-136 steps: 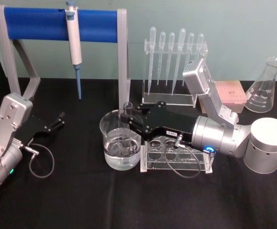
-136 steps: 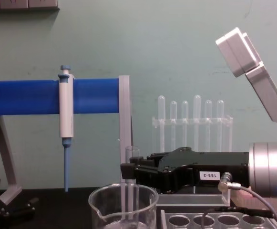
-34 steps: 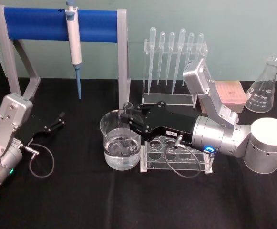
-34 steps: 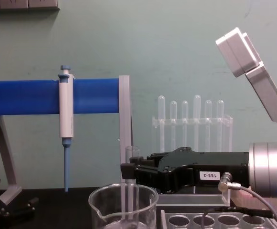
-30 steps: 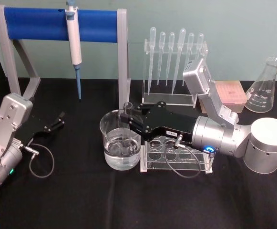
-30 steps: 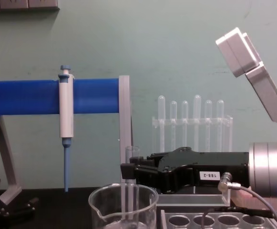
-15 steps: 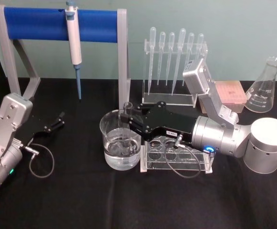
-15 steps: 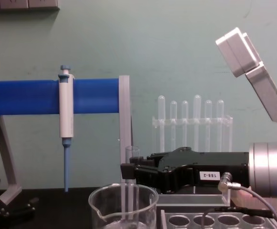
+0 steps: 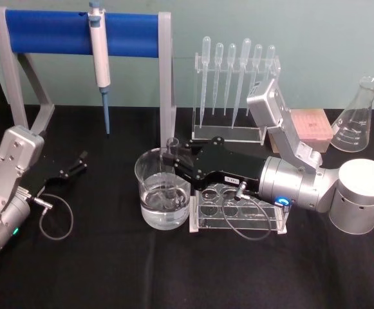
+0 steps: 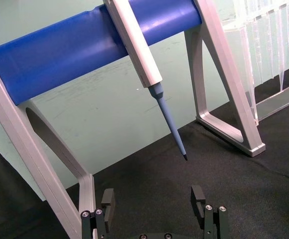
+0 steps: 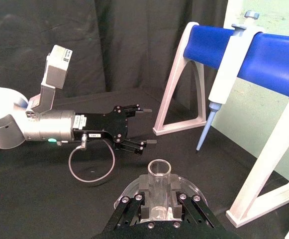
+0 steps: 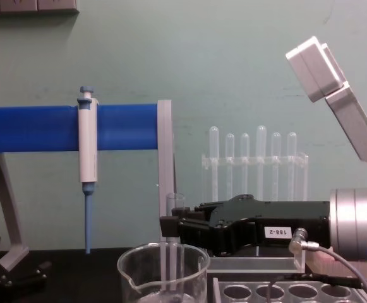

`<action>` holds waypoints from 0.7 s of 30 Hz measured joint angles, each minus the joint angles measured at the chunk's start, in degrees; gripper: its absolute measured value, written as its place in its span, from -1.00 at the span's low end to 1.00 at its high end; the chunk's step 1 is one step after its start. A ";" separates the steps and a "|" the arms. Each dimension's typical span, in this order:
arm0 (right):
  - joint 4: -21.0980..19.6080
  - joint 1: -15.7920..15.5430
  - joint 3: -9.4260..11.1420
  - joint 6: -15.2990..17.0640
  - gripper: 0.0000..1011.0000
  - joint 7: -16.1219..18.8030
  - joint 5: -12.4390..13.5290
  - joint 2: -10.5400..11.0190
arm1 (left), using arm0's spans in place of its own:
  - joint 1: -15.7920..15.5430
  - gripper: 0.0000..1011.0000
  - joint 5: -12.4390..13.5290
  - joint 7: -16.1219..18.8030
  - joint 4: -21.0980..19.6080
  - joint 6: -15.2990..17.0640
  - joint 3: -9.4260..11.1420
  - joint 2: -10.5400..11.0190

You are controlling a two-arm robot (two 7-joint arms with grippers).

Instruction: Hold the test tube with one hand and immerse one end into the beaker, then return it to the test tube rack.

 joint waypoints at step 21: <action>-5.15 0.65 2.29 0.57 -0.52 0.14 1.34 1.20 | 0.00 0.98 0.00 0.00 0.00 0.00 0.00 0.00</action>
